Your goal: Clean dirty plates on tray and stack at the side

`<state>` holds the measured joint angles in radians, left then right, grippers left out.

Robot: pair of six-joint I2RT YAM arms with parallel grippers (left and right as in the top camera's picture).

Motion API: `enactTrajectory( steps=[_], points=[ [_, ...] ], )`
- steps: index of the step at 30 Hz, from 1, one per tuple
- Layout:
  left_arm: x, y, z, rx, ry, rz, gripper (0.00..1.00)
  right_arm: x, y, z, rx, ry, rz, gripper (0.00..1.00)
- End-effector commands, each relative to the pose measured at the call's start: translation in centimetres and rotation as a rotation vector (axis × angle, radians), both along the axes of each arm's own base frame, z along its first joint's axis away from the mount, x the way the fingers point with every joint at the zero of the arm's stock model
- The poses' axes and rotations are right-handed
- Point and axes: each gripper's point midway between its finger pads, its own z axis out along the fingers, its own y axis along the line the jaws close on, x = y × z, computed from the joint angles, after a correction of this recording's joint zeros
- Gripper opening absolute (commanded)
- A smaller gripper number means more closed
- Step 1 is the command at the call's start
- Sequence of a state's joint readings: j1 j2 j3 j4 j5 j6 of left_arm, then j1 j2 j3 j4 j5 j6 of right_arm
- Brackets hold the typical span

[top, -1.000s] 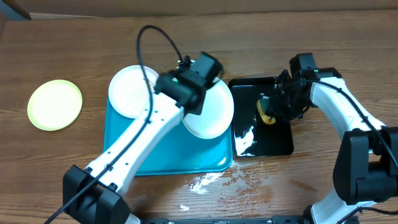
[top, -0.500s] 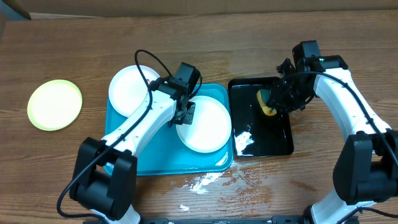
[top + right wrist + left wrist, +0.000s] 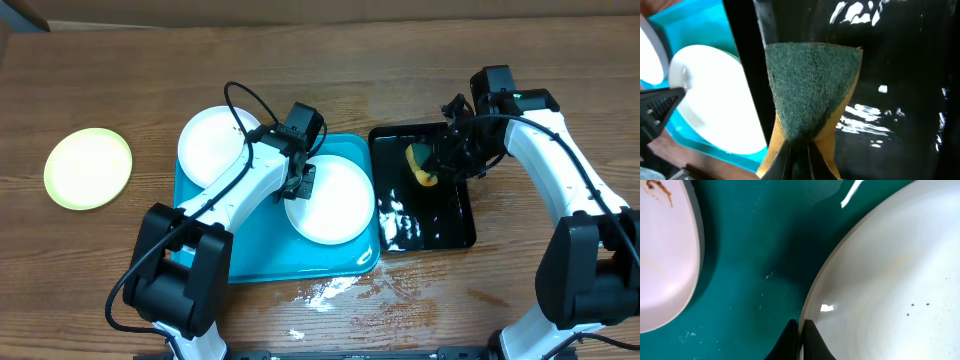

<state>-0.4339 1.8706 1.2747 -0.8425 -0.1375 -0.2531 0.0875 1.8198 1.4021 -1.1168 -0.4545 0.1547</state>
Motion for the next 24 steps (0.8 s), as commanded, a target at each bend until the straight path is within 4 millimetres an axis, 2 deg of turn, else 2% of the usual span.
enactTrajectory(
  steps=[1, 6, 13, 17, 21, 24],
  points=[
    [-0.3, -0.7, -0.8, -0.025, 0.025, -0.018, 0.04, 0.0, 2.8, 1.8, 0.13, -0.009, 0.03, 0.04],
    [-0.1, -0.8, -0.8, -0.035, 0.018, 0.0, 0.04, -1.6, 7.7, 3.6, 0.294, -0.031, 0.182, 0.04],
    [0.3, -0.9, -0.9, -0.038, 0.0, 0.0, 0.04, -4.5, 13.1, 3.3, 0.264, -0.044, 0.349, 0.04],
    [0.2, -0.9, -0.9, -0.036, 0.002, 0.0, 0.04, -4.6, 13.4, 0.9, 0.05, -0.05, 0.304, 0.04],
    [0.2, -0.9, -0.9, -0.036, 0.004, -0.001, 0.04, -5.5, 15.5, 0.2, 0.026, -0.081, 0.343, 0.04],
    [0.1, -0.8, -0.9, -0.036, 0.005, 0.0, 0.04, -5.3, 16.6, -0.6, 0.0, -0.102, 0.315, 0.04]
  ],
)
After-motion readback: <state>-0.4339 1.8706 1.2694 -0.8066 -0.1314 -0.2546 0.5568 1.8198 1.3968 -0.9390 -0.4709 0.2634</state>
